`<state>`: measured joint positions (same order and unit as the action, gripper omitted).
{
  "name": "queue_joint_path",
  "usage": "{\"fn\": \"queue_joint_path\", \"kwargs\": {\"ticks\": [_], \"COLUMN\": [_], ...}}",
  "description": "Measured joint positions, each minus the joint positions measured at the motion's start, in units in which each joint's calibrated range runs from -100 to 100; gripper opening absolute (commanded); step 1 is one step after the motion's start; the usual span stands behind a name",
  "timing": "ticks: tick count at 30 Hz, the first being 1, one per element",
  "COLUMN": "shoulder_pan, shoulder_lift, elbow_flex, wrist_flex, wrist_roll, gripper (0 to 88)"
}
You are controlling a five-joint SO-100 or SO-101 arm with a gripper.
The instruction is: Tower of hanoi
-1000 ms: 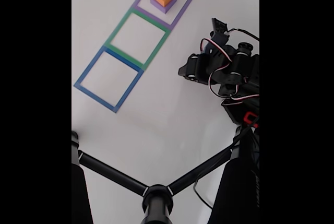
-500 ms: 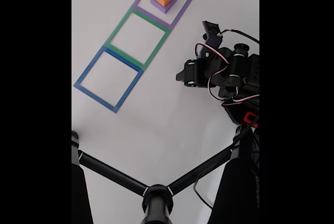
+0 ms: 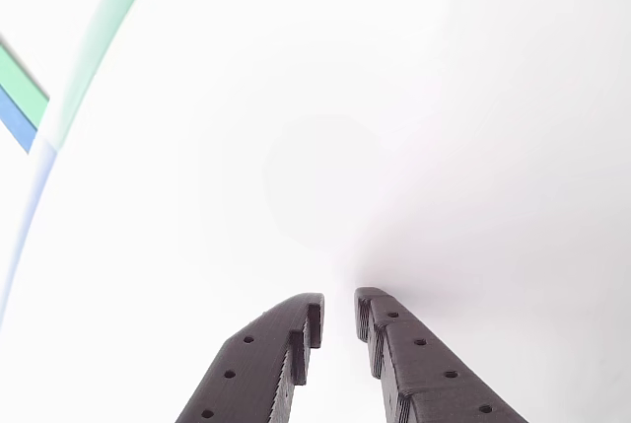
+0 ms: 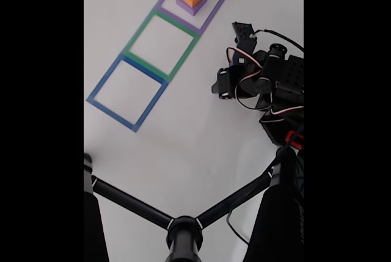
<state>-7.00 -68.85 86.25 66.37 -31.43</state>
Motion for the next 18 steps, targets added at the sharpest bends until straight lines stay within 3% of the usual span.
{"fn": "queue_joint_path", "kwargs": {"ticks": [4, 8, 10, 12, 15, 18], "shoulder_pan": [0.1, -0.1, -0.7, -0.9, -2.0, -1.6], "shoulder_lift": [0.8, 0.8, 0.9, 2.4, -0.9, -2.1], "elbow_flex": [-0.1, -0.1, -0.1, -4.6, -24.2, -30.5], "wrist_flex": [-1.0, -1.0, -1.8, -5.5, -16.8, -25.0], "wrist_roll": [3.2, 3.3, 0.6, -5.5, -6.5, -9.7], "gripper": [0.0, 0.0, 0.0, 0.0, 0.0, 0.0]}}
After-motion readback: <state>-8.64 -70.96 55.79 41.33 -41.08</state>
